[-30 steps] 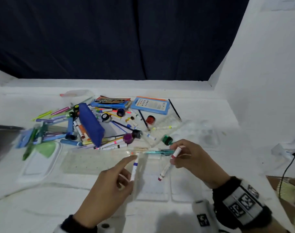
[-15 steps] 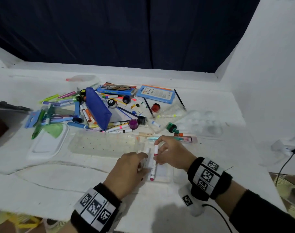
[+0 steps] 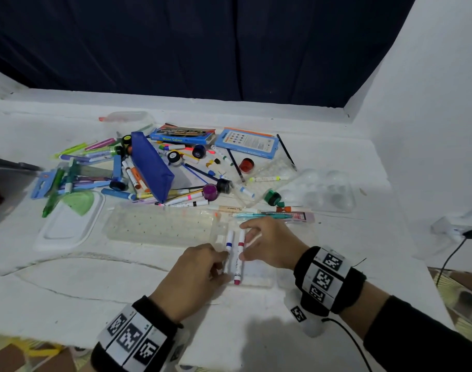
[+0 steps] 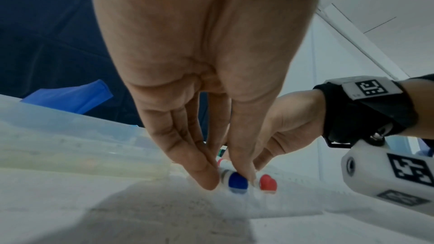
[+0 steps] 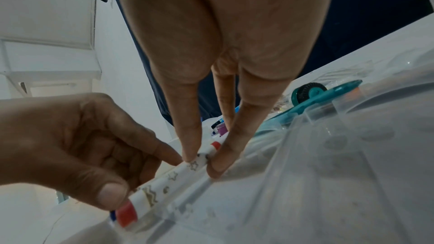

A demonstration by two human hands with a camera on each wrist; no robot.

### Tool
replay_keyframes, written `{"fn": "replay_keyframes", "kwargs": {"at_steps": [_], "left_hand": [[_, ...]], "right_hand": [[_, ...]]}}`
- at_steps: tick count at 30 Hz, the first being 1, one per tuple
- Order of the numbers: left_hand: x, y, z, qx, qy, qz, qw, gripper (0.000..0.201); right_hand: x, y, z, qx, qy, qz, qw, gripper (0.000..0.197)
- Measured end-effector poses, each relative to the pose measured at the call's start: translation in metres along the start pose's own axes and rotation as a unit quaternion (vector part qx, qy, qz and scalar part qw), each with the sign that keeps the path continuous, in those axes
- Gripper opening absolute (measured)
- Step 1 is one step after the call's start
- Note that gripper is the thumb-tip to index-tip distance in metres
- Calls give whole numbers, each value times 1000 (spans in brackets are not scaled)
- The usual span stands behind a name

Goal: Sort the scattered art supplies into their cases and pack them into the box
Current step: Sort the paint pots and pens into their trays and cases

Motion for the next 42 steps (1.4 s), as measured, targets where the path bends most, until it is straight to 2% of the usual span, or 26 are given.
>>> {"fn": "replay_keyframes", "kwargs": {"at_steps": [6, 8, 10, 13, 15, 18, 23, 25, 30, 36, 40, 42], "left_hand": [[3, 2, -5, 64, 16, 38, 997, 25], [2, -6, -6, 81, 35, 20, 996, 28], [0, -14, -9, 91, 83, -2, 992, 31], [-3, -13, -10, 181, 153, -9, 972, 44], [-3, -8, -7, 235, 169, -1, 957, 54], [-2, 3, 2, 279, 178, 31, 943, 63], [3, 3, 1, 279, 211, 39, 936, 63], [7, 3, 0, 279, 212, 46, 936, 60], [17, 7, 1, 259, 167, 90, 947, 63], [23, 6, -4, 255, 170, 104, 946, 63], [22, 5, -2, 241, 162, 117, 950, 63], [22, 2, -3, 216, 160, 121, 956, 55]], "right_hand": [[-7, 4, 15, -69, -68, -3, 995, 70], [-10, 4, 22, -106, -106, -13, 989, 68], [-15, 3, 26, -142, -141, -21, 980, 72], [-24, 8, 31, -225, -190, -12, 955, 73], [-29, 15, 32, -272, -195, 10, 942, 73], [-31, 20, 33, -286, -185, 27, 940, 71], [-29, 17, 34, -292, -175, 20, 940, 68], [-28, 19, 34, -310, -175, 21, 934, 68], [-24, 20, 36, -343, -174, 21, 923, 65], [-26, 25, 33, -354, -191, 33, 915, 64], [-28, 20, 31, -294, -188, 42, 936, 55], [-30, 6, 36, -244, -195, 8, 950, 46]]}}
Point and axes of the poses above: each hand's wrist, its own x-axis towards the middle knuckle, its own y-axis out of the palm, z = x × y, the point moved 9 cm from there along x, towards the middle knuckle, and after that the axes turned 10 degrees about -z, right-handed, at the moved point
